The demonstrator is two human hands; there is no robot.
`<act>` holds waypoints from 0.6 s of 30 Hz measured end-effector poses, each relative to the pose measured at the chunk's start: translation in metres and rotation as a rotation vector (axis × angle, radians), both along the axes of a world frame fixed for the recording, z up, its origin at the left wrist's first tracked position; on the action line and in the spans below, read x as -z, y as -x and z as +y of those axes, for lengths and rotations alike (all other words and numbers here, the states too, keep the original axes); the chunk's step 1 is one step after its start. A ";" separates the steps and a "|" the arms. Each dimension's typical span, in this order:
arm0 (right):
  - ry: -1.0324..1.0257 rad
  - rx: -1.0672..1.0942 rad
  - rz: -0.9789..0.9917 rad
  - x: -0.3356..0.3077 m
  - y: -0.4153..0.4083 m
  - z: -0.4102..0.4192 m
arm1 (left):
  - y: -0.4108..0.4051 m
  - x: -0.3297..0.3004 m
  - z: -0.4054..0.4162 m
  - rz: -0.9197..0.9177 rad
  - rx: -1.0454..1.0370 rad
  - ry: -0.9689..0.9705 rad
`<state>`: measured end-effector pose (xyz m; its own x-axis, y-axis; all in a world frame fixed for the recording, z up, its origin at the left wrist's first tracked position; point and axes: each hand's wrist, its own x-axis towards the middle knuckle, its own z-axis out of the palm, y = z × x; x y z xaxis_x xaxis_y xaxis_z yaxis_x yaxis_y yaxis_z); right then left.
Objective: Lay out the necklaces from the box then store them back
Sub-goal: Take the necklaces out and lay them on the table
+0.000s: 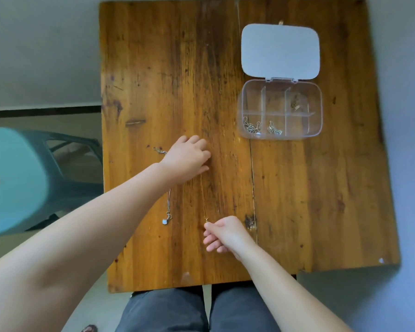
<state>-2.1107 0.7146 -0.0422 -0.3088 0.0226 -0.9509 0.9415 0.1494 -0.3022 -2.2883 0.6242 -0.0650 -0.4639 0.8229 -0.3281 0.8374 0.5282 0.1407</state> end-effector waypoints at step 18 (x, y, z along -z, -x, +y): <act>-0.954 -1.278 0.667 -0.013 0.194 0.254 | -0.016 -0.018 0.103 -0.046 -0.548 -0.371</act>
<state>-2.3045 0.9685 -0.0288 -0.8824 -0.0970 -0.4604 -0.1464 0.9866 0.0727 -2.2727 0.7268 -0.0473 -0.8399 0.5337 -0.0983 0.4497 0.7859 0.4243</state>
